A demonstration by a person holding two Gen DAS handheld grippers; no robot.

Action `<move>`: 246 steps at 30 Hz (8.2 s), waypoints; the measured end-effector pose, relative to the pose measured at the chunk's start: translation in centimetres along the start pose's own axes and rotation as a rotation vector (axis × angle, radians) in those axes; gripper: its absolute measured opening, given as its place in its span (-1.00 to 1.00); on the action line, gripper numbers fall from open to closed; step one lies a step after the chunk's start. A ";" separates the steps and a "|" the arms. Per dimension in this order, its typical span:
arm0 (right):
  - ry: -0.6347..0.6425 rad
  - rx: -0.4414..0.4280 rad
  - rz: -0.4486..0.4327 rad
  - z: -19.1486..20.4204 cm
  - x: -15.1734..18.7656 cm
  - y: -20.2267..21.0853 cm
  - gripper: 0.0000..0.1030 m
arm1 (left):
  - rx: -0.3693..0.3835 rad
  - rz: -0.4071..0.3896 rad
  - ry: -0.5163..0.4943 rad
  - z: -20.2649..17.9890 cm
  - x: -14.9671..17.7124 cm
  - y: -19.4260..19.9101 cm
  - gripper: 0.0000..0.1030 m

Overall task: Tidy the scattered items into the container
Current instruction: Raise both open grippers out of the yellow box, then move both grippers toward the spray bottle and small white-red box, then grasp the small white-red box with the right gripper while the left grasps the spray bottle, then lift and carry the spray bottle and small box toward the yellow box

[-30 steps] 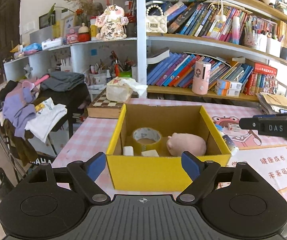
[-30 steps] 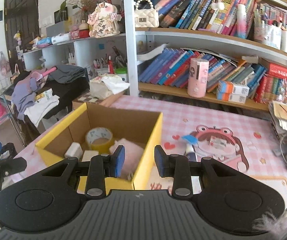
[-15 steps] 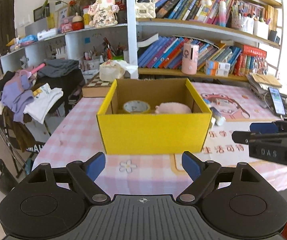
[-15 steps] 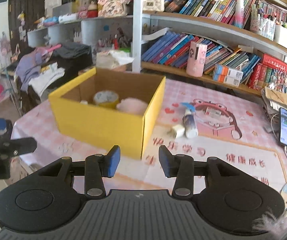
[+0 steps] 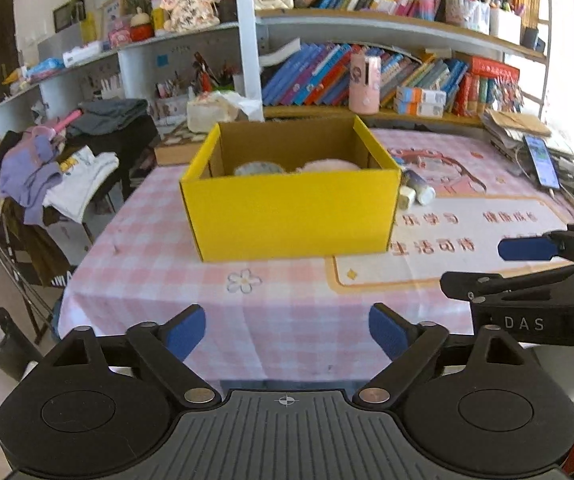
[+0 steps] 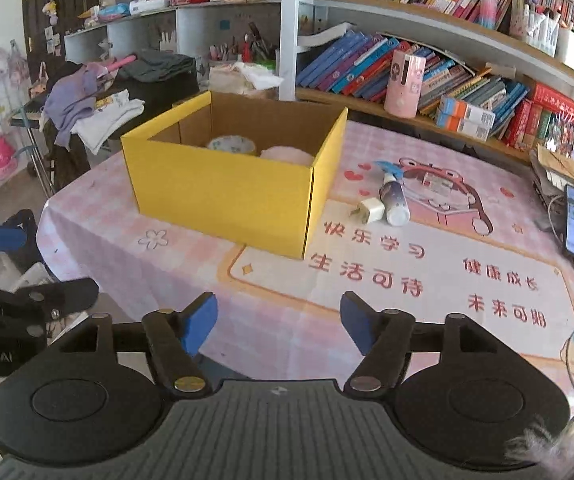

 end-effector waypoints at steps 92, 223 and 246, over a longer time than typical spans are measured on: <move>0.021 -0.089 0.093 -30.7 -11.5 -22.8 0.09 | -0.006 0.109 -0.042 -21.5 -16.6 -27.6 0.08; -0.080 -0.029 0.038 -3.2 0.4 1.0 -0.46 | 0.364 0.090 0.217 -2.4 -1.3 -3.5 -0.40; 0.063 -0.213 0.024 2.9 -2.4 -2.0 -0.46 | 0.236 0.081 0.337 4.2 -1.2 -3.7 -0.40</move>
Point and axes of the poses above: each gripper's, at about its wrist camera, not at the fingertips, and y roughly against the way its jaws point, z to its left, x to its underside, the point moved 4 cm from there along -y, roughly the way its jaws point, and after that the axes turned 3 degrees about x, right-handed, at the moved point
